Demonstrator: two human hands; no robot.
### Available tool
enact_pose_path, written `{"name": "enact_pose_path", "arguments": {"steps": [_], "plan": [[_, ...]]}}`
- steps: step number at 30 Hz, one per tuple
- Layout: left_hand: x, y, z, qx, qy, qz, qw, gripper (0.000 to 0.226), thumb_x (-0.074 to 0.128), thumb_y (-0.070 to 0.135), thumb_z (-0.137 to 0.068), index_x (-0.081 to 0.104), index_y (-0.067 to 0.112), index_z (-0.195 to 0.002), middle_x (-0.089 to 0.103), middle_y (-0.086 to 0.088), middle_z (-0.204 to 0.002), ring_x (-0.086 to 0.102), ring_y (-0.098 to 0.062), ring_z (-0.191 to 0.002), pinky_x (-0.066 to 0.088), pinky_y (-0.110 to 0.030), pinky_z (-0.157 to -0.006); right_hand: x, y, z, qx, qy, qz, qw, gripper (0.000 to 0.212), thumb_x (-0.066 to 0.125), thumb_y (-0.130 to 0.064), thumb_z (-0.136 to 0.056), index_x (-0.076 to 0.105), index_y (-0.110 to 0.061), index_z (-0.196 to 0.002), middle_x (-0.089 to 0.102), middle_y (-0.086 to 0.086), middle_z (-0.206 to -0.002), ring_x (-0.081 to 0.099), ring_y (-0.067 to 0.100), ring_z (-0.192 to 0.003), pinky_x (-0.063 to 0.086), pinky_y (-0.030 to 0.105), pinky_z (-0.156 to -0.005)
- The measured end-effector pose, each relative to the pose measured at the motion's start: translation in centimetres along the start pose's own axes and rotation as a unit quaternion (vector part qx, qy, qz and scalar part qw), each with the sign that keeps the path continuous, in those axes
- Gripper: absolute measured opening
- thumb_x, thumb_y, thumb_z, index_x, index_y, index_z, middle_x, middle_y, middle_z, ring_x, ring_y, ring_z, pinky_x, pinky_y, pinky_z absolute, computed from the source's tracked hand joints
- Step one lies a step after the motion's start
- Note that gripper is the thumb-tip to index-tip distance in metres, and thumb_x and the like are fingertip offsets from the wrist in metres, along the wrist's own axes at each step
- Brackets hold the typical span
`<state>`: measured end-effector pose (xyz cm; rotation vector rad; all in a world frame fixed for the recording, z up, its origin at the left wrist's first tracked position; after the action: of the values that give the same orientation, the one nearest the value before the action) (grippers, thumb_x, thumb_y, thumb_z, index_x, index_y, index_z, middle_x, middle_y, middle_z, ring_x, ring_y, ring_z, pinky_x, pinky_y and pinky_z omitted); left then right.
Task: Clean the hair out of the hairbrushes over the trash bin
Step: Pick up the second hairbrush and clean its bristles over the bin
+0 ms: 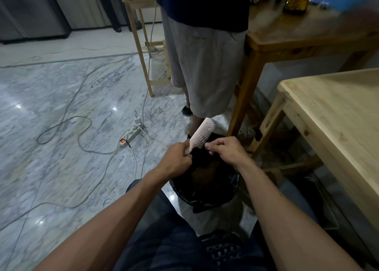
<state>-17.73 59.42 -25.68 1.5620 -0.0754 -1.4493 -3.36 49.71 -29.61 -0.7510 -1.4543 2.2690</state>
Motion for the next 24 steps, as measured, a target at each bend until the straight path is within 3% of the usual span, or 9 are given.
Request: {"name": "enact_pose_path", "arguments": {"steps": [5, 7, 9, 11, 14, 16, 18, 20, 24], "plan": [[-1.4, -2.4, 0.1, -0.045, 0.052, 0.015, 0.998, 0.041, 0.053, 0.002, -0.087, 0.063, 0.014, -0.125, 0.07, -0.011, -0.091, 0.063, -0.023, -0.072, 0.039, -0.022, -0.053, -2.7, 1.0, 0.6, 0.009, 0.056, 0.065, 0.996, 0.018, 0.071, -0.027, -0.096, 0.08, -0.016, -0.085, 0.075, -0.003, -0.081, 0.067, 0.012, -0.086, 0.049, 0.027, -0.074], [-1.4, -2.7, 0.1, -0.046, 0.06, 0.013, 0.997, 0.041, 0.055, 0.004, -0.088, 0.063, 0.016, -0.126, 0.071, -0.009, -0.094, 0.064, -0.023, -0.077, 0.042, -0.026, -0.058, -2.0, 1.2, 0.4, 0.005, 0.025, 0.118, 0.993, 0.017, 0.066, -0.02, -0.099, 0.08, -0.02, -0.108, 0.075, -0.007, -0.096, 0.067, 0.009, -0.094, 0.051, 0.026, -0.082], [-1.2, -2.4, 0.1, -0.038, 0.061, 0.01, 0.997, 0.041, 0.056, 0.007, -0.089, 0.063, 0.02, -0.127, 0.068, -0.005, -0.094, 0.063, -0.022, -0.079, 0.042, -0.027, -0.058, -0.4, 1.7, -0.1, 0.02, -0.041, 0.167, 0.985, 0.041, 0.063, -0.017, -0.098, 0.065, -0.021, -0.139, 0.064, 0.001, -0.132, 0.061, 0.018, -0.121, 0.047, 0.026, -0.089], [-1.1, -1.8, 0.2, -0.024, 0.064, 0.006, 0.998, 0.04, 0.056, 0.008, -0.09, 0.064, 0.021, -0.127, 0.066, -0.003, -0.096, 0.063, -0.023, -0.083, 0.04, -0.025, -0.057, 0.3, 1.8, -0.8, 0.042, -0.041, 0.137, 0.989, 0.059, 0.066, -0.03, -0.095, 0.05, -0.025, -0.151, 0.048, 0.008, -0.153, 0.048, 0.026, -0.14, 0.045, 0.033, -0.103], [-1.1, -0.9, 0.3, 0.001, 0.065, 0.001, 0.998, 0.041, 0.057, 0.007, -0.09, 0.064, 0.02, -0.129, 0.07, -0.006, -0.107, 0.064, -0.026, -0.095, 0.046, -0.031, -0.071, 0.3, 0.8, -1.2, 0.046, 0.016, 0.009, 0.999, 0.05, 0.066, -0.053, -0.093, 0.067, -0.02, -0.13, 0.068, 0.002, -0.132, 0.066, 0.019, -0.118, 0.052, 0.036, -0.101], [-1.0, -0.3, 0.4, 0.015, 0.064, 0.001, 0.998, 0.042, 0.057, 0.007, -0.09, 0.064, 0.021, -0.129, 0.071, -0.006, -0.109, 0.064, -0.025, -0.097, 0.047, -0.032, -0.075, 0.7, 0.0, -1.3, 0.048, 0.011, -0.083, 0.995, 0.034, 0.069, -0.049, -0.094, 0.073, -0.016, -0.101, 0.077, 0.002, -0.105, 0.074, 0.015, -0.091, 0.056, 0.029, -0.084], [-0.8, 0.0, 0.5, 0.023, 0.057, 0.019, 0.998, 0.039, 0.057, 0.007, -0.091, 0.066, 0.02, -0.127, 0.073, -0.007, -0.103, 0.066, -0.024, -0.091, 0.05, -0.035, -0.074, 0.3, -0.6, -1.4, 0.035, 0.04, -0.151, 0.987, 0.023, 0.076, -0.032, -0.093, 0.074, -0.01, -0.089, 0.076, 0.005, -0.083, 0.07, 0.012, -0.068, 0.056, 0.025, -0.069], [-0.6, 0.4, 0.8, 0.034, 0.054, 0.02, 0.998, 0.036, 0.056, 0.006, -0.09, 0.067, 0.017, -0.122, 0.073, -0.01, -0.095, 0.066, -0.025, -0.084, 0.052, -0.038, -0.073, -0.3, -0.6, -1.6, 0.036, 0.086, -0.151, 0.984, 0.02, 0.079, -0.02, -0.09, 0.074, -0.004, -0.081, 0.072, 0.007, -0.071, 0.061, 0.011, -0.055, 0.055, 0.024, -0.06], [-0.2, -0.7, 0.6, 0.018, 0.038, -0.035, 0.998, 0.032, 0.055, 0.008, -0.087, 0.066, 0.012, -0.116, 0.071, -0.016, -0.088, 0.064, -0.031, -0.076, 0.051, -0.04, -0.066, -1.3, 0.2, -1.4, 0.048, 0.132, -0.045, 0.989, 0.022, 0.079, -0.018, -0.087, 0.074, -0.012, -0.066, 0.074, 0.001, -0.063, 0.062, 0.01, -0.055, 0.055, 0.029, -0.065]]}}
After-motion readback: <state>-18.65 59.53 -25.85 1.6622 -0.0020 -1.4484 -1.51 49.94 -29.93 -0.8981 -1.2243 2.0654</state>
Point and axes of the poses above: each hand's wrist, its own z-axis away from the middle knuckle, its own x-axis out of the palm, y = z × x, the point moved 9 cm from there along -z, towards the middle knuckle
